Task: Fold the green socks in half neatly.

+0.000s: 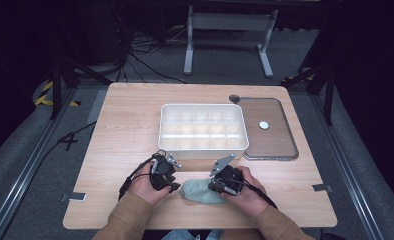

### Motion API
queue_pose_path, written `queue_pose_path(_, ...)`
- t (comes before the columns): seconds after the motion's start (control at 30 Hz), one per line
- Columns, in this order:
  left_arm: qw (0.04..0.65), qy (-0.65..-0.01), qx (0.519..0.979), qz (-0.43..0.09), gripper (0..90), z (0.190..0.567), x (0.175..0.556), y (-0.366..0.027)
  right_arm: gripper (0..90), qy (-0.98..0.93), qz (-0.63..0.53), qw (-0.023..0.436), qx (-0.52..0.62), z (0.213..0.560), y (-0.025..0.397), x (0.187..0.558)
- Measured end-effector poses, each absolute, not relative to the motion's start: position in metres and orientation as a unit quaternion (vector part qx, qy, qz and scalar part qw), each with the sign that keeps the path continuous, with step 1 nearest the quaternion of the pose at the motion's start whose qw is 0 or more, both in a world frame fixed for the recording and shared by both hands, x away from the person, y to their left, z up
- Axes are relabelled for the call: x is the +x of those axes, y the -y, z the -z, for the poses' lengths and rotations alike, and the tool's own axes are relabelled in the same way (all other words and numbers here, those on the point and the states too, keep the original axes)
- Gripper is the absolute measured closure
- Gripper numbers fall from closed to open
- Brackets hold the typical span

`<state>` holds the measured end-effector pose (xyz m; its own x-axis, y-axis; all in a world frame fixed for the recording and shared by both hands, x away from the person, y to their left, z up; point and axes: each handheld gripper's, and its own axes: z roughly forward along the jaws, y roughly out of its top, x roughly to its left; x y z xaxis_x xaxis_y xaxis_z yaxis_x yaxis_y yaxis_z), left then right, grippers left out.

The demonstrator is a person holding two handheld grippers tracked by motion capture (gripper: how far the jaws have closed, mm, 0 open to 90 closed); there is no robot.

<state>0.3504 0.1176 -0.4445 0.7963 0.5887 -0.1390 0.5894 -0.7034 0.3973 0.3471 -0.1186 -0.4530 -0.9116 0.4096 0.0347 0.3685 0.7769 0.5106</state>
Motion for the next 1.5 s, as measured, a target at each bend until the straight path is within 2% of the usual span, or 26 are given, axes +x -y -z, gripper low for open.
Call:
queue_pose_path(0.2,0.207,-0.302,0.93,0.007,73.1,0.448,0.352,-0.11,90.0,-0.939,-0.27,0.036,0.208,0.454,0.121,0.347)
queue_pose_path(0.5,0.218,-0.276,0.936,0.003,74.4,0.449,0.356,-0.1,89.9,-0.939,-0.268,0.059,0.208,0.454,0.12,0.341)
queue_pose_path(0.77,0.255,-0.261,0.931,0.005,72.1,0.442,0.355,-0.091,89.7,-0.934,-0.281,0.072,0.207,0.456,0.122,0.337)
queue_pose_path(1.13,0.274,-0.223,0.936,0.002,70.0,0.433,0.353,-0.073,85.2,-0.927,-0.303,0.071,0.21,0.457,0.128,0.332)
queue_pose_path(1.43,0.262,-0.226,0.938,0.009,66.5,0.429,0.349,-0.068,83.8,-0.925,-0.307,0.076,0.212,0.458,0.129,0.329)
queue_pose_path(1.5,0.239,-0.237,0.942,0.015,66.6,0.428,0.349,-0.07,82.9,-0.925,-0.306,0.081,0.212,0.457,0.13,0.328)
